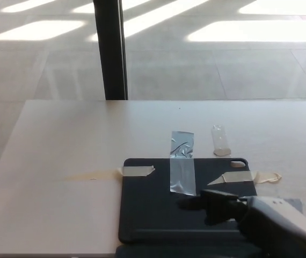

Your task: The robot uses its right hand to open a folded tablet cover kept in the middle of the desk

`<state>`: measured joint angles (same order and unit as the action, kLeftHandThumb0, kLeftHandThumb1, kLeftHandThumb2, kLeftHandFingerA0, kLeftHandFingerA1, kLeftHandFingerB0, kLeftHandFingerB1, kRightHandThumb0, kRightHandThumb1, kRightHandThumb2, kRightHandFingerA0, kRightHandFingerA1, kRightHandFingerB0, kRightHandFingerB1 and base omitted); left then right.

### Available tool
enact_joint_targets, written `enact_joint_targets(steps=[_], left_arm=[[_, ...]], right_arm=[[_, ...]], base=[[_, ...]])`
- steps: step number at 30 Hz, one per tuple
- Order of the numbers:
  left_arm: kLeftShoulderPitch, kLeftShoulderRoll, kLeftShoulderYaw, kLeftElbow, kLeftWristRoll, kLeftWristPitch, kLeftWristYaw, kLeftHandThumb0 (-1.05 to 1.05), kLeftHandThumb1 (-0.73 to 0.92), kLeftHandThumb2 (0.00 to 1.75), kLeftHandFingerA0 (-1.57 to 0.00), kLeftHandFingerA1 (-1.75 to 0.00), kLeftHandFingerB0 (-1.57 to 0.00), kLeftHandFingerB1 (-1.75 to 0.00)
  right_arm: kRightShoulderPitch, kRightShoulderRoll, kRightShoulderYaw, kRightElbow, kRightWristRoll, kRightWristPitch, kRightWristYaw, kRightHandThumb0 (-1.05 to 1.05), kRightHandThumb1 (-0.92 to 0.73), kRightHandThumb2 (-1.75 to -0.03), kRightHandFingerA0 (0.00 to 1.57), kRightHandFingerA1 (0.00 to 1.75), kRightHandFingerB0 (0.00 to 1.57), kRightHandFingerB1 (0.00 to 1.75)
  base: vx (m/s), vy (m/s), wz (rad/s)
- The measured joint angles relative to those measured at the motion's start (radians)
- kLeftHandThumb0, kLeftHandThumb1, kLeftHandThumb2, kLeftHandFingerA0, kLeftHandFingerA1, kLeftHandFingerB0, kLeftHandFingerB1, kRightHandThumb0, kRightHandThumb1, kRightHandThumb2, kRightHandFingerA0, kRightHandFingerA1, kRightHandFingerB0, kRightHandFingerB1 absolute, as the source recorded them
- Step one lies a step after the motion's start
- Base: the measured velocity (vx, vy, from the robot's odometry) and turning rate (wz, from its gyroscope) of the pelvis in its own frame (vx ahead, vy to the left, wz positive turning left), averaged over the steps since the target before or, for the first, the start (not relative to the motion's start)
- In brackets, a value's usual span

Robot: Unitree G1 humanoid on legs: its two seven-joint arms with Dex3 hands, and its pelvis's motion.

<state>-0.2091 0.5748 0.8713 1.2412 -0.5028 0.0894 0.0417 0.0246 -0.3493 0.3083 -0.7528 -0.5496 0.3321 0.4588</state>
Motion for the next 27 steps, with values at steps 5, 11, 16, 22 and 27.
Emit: enact_joint_targets(steps=[5,11,16,22,27], left_arm=[[0.001,0.000,0.000,0.001,-0.009,0.000,0.001,-0.50,0.47,0.61,-0.69,-0.89,-0.64,-0.74],[-0.001,0.000,-0.001,0.002,-0.018,0.000,0.003,-0.52,0.46,0.60,-0.67,-0.87,-0.64,-0.73],[-0.003,0.000,-0.002,0.003,-0.022,0.000,0.005,-0.52,0.47,0.60,-0.67,-0.88,-0.65,-0.74],[-0.007,0.001,-0.010,0.003,-0.023,0.000,0.005,-0.59,0.32,0.84,-0.66,-0.84,-0.59,-0.75],[-0.009,0.001,-0.011,0.003,-0.027,0.000,0.005,-0.52,0.47,0.62,-0.66,-0.88,-0.64,-0.75]], right_arm=[[-0.046,0.002,-0.003,0.129,0.009,-0.008,-0.003,-0.69,-0.58,-0.94,0.44,0.60,0.31,0.49],[-0.050,-0.004,0.058,0.328,0.006,-0.055,-0.015,-0.70,-0.73,-0.62,0.70,0.70,0.37,0.34],[-0.065,-0.005,0.088,0.437,-0.001,-0.115,-0.056,-0.70,-0.60,-0.95,0.53,0.71,0.30,0.49],[-0.063,-0.008,0.099,0.503,-0.008,-0.161,-0.095,-0.71,-0.77,-0.63,0.51,0.58,0.35,0.34],[0.001,-0.009,0.103,0.453,-0.018,-0.175,-0.122,-0.71,-0.77,-0.63,0.58,0.74,0.36,0.34]], base=[[0.00,0.000,0.00],[0.00,0.000,0.00],[0.00,0.000,0.00],[0.00,0.000,0.00],[0.00,0.000,0.00]])
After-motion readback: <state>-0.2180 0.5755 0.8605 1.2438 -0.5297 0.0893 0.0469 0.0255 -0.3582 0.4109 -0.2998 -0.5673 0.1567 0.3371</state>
